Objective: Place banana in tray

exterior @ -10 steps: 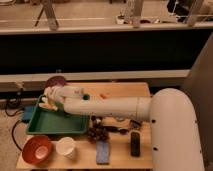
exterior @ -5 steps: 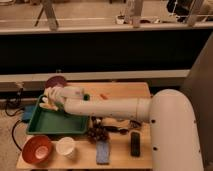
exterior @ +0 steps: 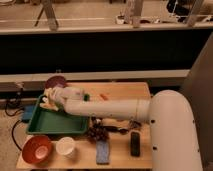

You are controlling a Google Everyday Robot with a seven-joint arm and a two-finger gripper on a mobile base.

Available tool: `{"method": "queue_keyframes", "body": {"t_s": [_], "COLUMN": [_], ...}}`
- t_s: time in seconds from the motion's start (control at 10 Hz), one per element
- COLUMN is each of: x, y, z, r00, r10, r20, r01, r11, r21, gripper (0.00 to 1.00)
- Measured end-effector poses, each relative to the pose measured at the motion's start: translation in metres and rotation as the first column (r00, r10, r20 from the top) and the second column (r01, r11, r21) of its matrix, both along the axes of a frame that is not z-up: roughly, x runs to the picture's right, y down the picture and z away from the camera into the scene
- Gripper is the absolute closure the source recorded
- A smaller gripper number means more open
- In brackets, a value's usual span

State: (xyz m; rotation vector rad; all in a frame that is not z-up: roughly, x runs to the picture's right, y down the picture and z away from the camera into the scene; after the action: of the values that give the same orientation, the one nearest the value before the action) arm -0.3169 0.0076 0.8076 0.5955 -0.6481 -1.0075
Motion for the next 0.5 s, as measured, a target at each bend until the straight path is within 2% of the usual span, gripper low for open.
{"method": "queue_keyframes", "body": {"t_s": [0.1, 0.2, 0.5], "x": [0.0003, 0.0004, 0.0015], "y": [-0.0001, -0.0004, -0.0005], "z": [0.0002, 0.0001, 0.0021], "r00": [1.000, 1.000, 1.000], "r10": [0.002, 0.003, 0.009], "r20": [0.000, 0.001, 0.004], "r01": [-0.002, -0.003, -0.009], "r11": [1.0000, 1.0000, 1.0000], "r21": [0.000, 0.000, 0.001], "gripper": [0.57, 0.53, 0.52]}}
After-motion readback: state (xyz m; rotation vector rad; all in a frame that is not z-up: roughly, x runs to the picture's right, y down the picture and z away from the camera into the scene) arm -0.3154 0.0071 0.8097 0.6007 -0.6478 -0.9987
